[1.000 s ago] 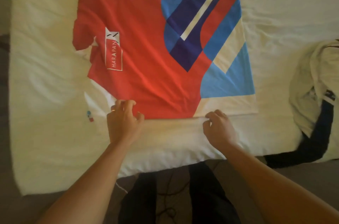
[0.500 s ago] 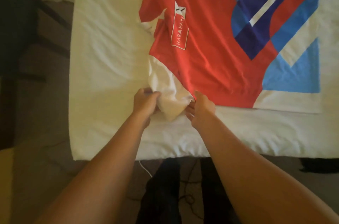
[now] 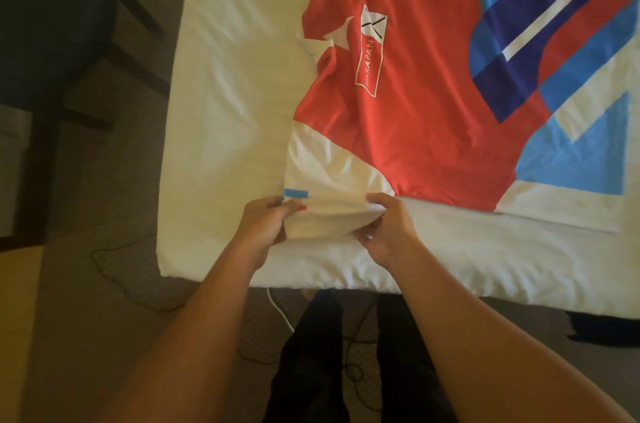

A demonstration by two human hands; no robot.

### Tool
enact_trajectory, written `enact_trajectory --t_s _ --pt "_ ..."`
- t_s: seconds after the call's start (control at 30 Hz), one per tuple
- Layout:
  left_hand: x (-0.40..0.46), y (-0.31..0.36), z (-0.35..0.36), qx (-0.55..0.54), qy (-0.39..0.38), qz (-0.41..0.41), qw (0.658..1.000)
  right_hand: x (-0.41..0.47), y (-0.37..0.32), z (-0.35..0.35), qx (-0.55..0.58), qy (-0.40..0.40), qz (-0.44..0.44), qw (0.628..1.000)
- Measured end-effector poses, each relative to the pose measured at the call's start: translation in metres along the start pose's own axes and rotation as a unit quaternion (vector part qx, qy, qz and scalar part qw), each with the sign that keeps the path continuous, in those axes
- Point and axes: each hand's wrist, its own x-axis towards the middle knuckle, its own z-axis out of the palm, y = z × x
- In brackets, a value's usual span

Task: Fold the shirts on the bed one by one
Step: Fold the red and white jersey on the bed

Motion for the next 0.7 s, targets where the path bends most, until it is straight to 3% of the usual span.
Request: enact_trajectory --t_s 0.2,0.3,0.5,0.63,0.7 --pt "-0.021 -0.038 -0.008 0.032 0.0 0.048 0.998 -0.001 0.006 -0.012 -0.086 -0.035 -0.009 0.996" --pt "-0.02 -0.047 -0.005 0.015 0.026 0.064 0.998 -0.004 0.003 -0.021 -0.182 -0.056 -0.02 0.981" --pt "-0.014 -0.069 -0.001 0.081 0.041 0.083 0.992 0.005 0.001 -0.037 -0.382 -0.041 -0.093 0.919" --pt "-0.011 -0.076 -0.003 0.177 0.039 0.093 0.979 0.006 0.001 -0.043 -0.523 -0.026 -0.177 0.833" --pt "-0.01 -0.075 -0.004 0.188 0.04 0.092 0.977 0.007 0.0 -0.045 -0.527 -0.032 -0.18 0.83"
